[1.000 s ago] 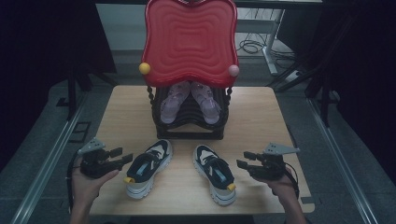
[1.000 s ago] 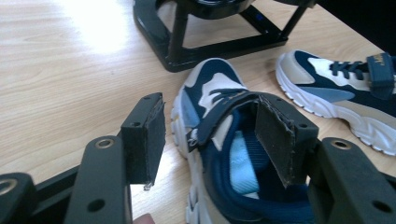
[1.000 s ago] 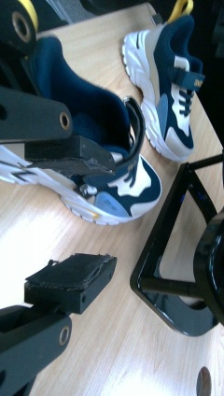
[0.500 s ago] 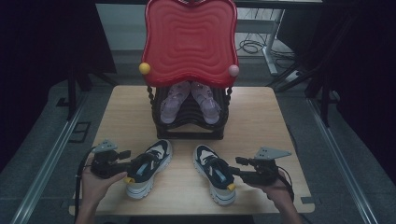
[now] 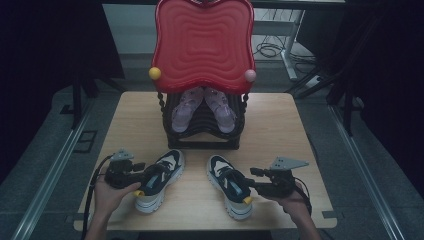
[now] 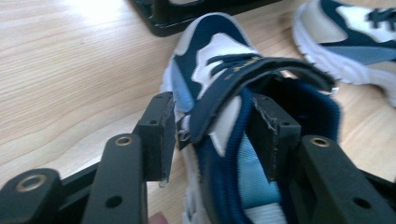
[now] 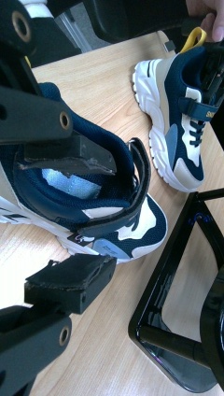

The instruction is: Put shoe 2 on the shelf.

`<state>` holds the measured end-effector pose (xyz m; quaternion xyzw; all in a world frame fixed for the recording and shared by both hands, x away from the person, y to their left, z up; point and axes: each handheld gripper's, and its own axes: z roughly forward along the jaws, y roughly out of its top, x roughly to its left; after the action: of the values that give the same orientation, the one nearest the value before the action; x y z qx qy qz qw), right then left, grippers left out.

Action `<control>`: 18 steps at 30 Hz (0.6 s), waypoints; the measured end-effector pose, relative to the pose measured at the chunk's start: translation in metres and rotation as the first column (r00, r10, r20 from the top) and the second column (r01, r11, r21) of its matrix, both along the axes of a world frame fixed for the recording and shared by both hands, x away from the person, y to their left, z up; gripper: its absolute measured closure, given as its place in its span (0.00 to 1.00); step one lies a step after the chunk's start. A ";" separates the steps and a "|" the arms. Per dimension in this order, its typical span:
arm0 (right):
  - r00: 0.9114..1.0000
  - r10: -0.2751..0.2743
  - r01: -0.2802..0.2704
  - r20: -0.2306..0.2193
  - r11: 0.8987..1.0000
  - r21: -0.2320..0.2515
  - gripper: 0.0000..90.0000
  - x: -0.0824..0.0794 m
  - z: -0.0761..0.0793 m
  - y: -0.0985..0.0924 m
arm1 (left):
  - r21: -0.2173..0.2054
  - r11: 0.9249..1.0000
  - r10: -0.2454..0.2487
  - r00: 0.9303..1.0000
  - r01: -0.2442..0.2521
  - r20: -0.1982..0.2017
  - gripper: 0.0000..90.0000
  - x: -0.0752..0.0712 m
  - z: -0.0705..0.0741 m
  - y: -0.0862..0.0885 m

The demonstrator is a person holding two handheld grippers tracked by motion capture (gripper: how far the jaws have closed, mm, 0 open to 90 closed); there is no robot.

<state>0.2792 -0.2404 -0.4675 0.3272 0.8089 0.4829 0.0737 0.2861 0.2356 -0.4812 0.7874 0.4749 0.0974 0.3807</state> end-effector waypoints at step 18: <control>0.998 0.038 -0.042 -0.048 0.994 -0.096 0.56 0.025 -0.006 0.034 | 0.001 0.999 -0.038 0.999 0.038 0.010 0.73 0.001 -0.003 0.000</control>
<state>0.3043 -0.2060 -0.4735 0.3180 0.8394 0.4366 0.0610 0.2868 0.2351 -0.4843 0.7959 0.4581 0.0944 0.3844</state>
